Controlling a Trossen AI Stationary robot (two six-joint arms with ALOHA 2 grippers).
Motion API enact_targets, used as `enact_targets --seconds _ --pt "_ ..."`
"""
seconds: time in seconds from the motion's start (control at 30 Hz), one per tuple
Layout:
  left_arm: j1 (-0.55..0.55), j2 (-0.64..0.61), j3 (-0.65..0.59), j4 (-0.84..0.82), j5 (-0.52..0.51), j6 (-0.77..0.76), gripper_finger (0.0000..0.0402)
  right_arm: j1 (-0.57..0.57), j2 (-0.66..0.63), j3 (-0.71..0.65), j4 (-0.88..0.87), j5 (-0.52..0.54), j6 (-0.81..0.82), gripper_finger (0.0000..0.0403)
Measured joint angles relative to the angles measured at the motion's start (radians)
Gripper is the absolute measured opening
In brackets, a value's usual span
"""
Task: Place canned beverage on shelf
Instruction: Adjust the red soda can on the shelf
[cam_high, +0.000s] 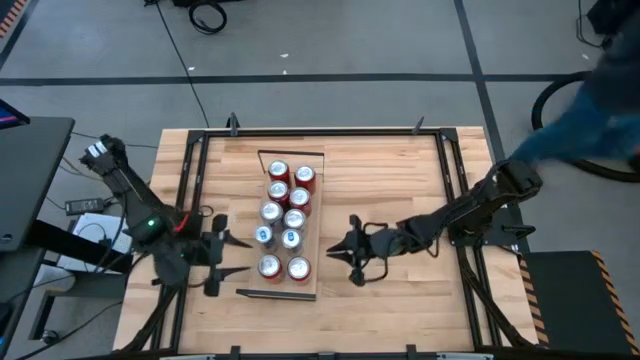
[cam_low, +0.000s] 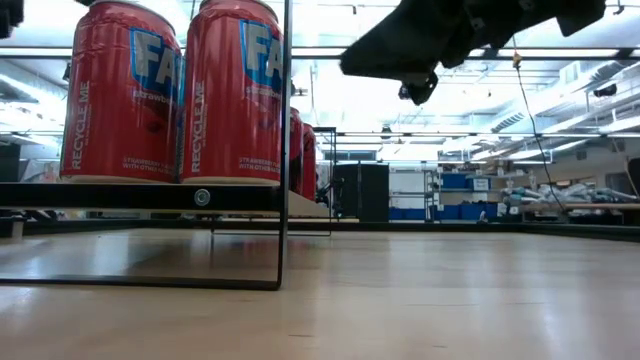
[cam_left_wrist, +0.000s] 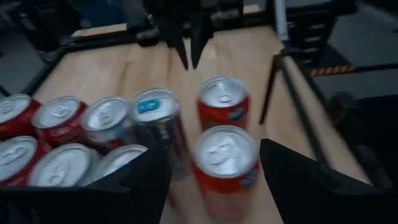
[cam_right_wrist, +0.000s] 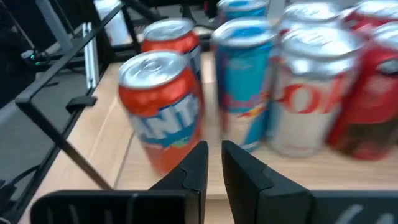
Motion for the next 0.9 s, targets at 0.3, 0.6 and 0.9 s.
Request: enact_targets --seconds 0.3,0.6,0.9 --pt "-0.159 0.002 0.0 -0.196 -0.039 -0.322 0.0249 0.071 0.118 0.1 -0.002 0.064 0.052 0.0057" --pt "-0.232 0.003 0.0 -0.291 -0.092 -0.395 0.0249 0.134 0.133 0.101 0.037 0.22 0.08 0.0057" --pt "-0.273 0.003 -0.007 -0.313 -0.146 -0.414 0.0249 0.144 0.258 0.1 0.212 0.27 0.04 0.0054"
